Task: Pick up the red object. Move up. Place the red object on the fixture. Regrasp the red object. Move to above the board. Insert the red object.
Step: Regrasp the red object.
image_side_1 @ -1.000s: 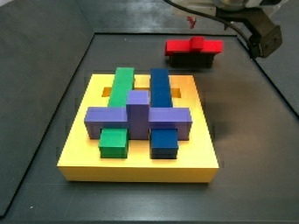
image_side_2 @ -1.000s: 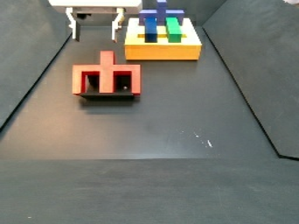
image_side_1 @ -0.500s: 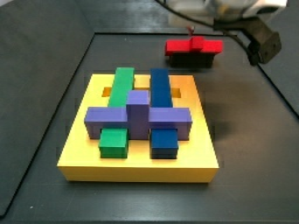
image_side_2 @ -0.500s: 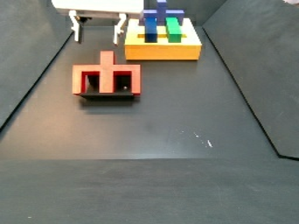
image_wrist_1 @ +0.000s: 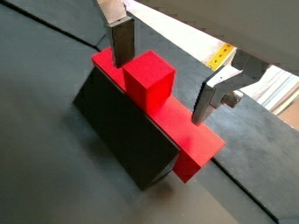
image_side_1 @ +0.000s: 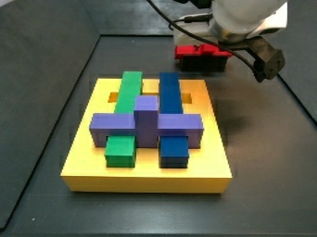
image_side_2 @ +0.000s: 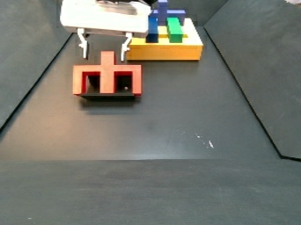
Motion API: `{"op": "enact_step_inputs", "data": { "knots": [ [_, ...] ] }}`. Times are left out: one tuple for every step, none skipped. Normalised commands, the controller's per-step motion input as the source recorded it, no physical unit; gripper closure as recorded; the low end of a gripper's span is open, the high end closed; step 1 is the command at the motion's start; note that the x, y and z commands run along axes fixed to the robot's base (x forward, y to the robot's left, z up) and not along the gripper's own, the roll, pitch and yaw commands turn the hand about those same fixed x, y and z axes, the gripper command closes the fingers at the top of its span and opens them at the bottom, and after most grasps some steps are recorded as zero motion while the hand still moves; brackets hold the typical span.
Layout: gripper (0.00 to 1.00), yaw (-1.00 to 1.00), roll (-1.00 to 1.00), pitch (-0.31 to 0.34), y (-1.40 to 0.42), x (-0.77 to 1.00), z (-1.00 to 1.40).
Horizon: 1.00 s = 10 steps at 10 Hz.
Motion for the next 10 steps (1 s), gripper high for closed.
{"op": "enact_step_inputs", "data": {
  "knots": [
    [0.0,-0.12,0.13,0.391,0.23,0.01,-0.17],
    [0.0,-0.07,0.06,0.191,0.07,0.02,-0.05],
    [0.0,-0.02,0.05,0.129,0.0,0.0,0.0],
    [0.0,0.0,0.0,0.063,0.0,0.0,0.0],
    [0.0,0.0,0.06,0.066,0.0,0.0,0.0],
    [0.0,0.0,0.1,0.077,-0.01,0.0,-0.02],
    [0.0,0.0,0.11,0.051,-0.01,0.0,-0.04],
    [0.0,0.0,0.11,0.04,-0.01,0.0,-0.01],
    [0.0,0.0,0.14,0.009,-0.07,0.0,-0.03],
    [0.0,0.0,0.1,0.0,-0.04,0.0,-0.01]
  ]
}}
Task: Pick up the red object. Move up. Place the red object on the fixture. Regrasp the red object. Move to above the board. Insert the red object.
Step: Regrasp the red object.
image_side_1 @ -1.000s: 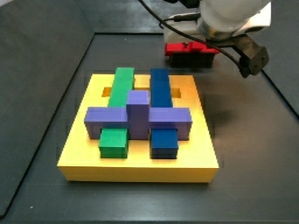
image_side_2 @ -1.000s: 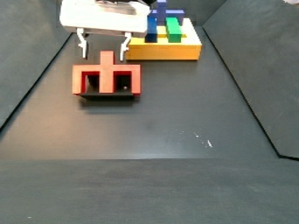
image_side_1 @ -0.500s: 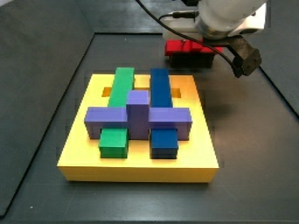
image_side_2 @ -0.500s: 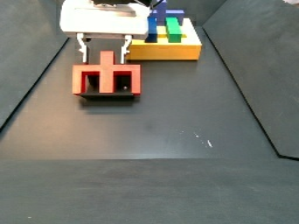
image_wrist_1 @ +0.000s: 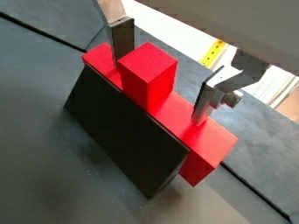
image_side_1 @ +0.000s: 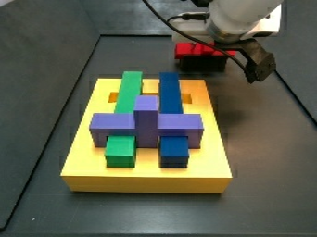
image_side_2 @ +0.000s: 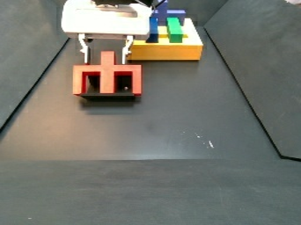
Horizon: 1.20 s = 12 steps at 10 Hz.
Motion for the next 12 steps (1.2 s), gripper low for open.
{"op": "enact_step_inputs", "data": {
  "knots": [
    [0.0,0.0,0.08,0.0,-0.02,0.0,-0.02],
    [0.0,0.0,0.01,0.0,-0.03,0.0,0.0],
    [0.0,0.0,0.0,0.0,0.0,0.0,0.0],
    [1.0,0.0,0.0,0.0,0.0,0.0,0.0],
    [1.0,0.0,0.0,0.0,0.0,0.0,0.0],
    [1.0,0.0,0.0,0.0,0.0,0.0,0.0],
    [1.0,0.0,0.0,0.0,0.0,0.0,0.0],
    [1.0,0.0,0.0,0.0,0.0,0.0,0.0],
    [1.0,0.0,0.0,0.0,0.0,0.0,0.0],
    [1.0,0.0,0.0,0.0,0.0,0.0,0.0],
    [1.0,0.0,0.0,0.0,0.0,0.0,0.0],
    [1.0,0.0,0.0,0.0,0.0,0.0,0.0]
  ]
}}
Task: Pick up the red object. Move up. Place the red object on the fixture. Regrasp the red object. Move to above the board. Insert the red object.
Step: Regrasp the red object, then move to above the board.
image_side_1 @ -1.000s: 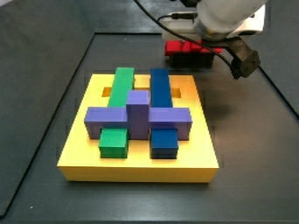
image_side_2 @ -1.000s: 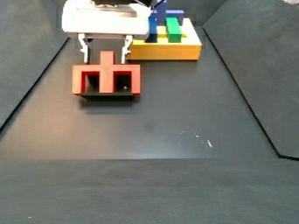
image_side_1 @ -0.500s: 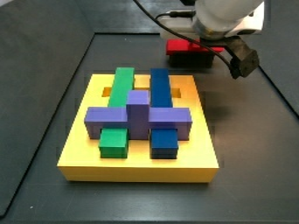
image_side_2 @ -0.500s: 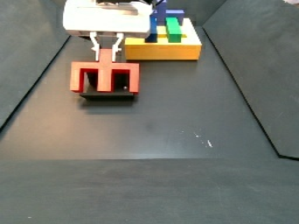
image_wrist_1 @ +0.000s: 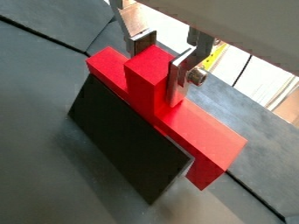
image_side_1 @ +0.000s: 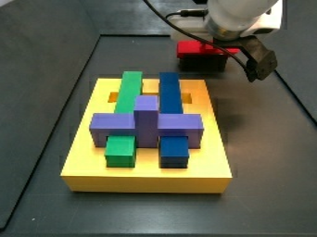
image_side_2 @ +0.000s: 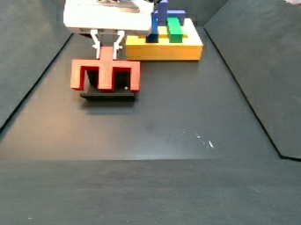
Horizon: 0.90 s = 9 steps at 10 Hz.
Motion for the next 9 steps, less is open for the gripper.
{"op": "enact_step_inputs", "data": {
  "knots": [
    [1.0,0.0,0.0,0.0,0.0,0.0,0.0],
    [1.0,0.0,0.0,0.0,0.0,0.0,0.0],
    [1.0,0.0,0.0,0.0,0.0,0.0,0.0],
    [1.0,0.0,0.0,0.0,0.0,0.0,0.0],
    [1.0,0.0,0.0,0.0,0.0,0.0,0.0],
    [1.0,0.0,0.0,0.0,0.0,0.0,0.0],
    [1.0,0.0,0.0,0.0,0.0,0.0,0.0],
    [1.0,0.0,0.0,0.0,0.0,0.0,1.4],
    [1.0,-0.04,0.01,-0.034,-0.05,-0.01,1.4]
  ]
}}
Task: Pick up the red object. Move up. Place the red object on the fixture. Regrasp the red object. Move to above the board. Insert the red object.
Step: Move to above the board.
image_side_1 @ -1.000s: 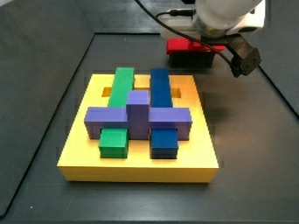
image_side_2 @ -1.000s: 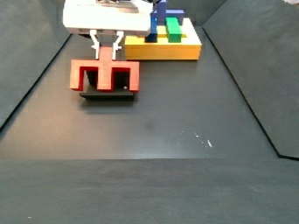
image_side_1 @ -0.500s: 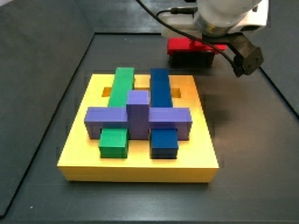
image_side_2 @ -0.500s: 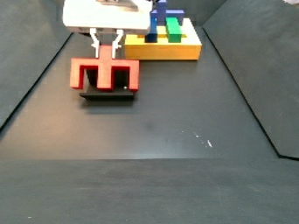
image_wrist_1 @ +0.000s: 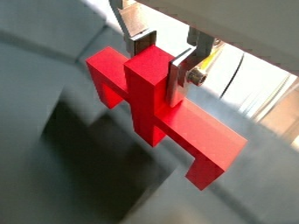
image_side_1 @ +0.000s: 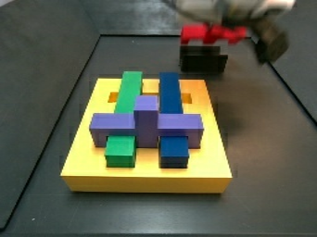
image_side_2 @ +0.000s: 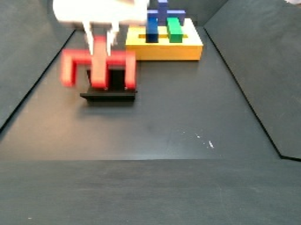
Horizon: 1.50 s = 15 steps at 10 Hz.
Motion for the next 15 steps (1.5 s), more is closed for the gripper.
{"op": "enact_step_inputs", "data": {
  "knots": [
    [1.0,-0.05,-0.04,-0.059,-0.05,-0.06,1.4],
    [1.0,-0.06,-0.04,-0.03,-0.03,-0.06,1.4],
    [1.0,-0.06,-0.04,-0.001,-0.05,-0.05,1.4],
    [1.0,-0.05,-0.01,0.034,-0.05,-0.05,1.4],
    [1.0,-0.03,-0.01,0.05,-0.04,-0.04,0.99],
    [1.0,-0.02,0.0,0.072,-0.02,-0.01,0.53],
    [1.0,-0.01,0.01,0.082,-0.02,0.01,0.35],
    [1.0,0.01,0.0,0.099,-0.02,0.01,0.2],
    [1.0,-0.03,-1.0,0.166,-1.4,-1.01,0.29],
    [1.0,-0.03,-1.0,0.16,-1.4,-1.03,0.28],
    [1.0,-0.01,-1.0,0.139,-1.4,-1.09,0.29],
    [1.0,0.0,-1.0,0.139,-1.4,-1.11,0.26],
    [1.0,0.01,-1.0,0.137,-1.4,-1.09,0.27],
    [1.0,0.02,-1.0,0.131,-1.4,-1.13,0.27],
    [1.0,0.03,-1.0,0.114,-0.55,-0.5,0.11]
  ]
}}
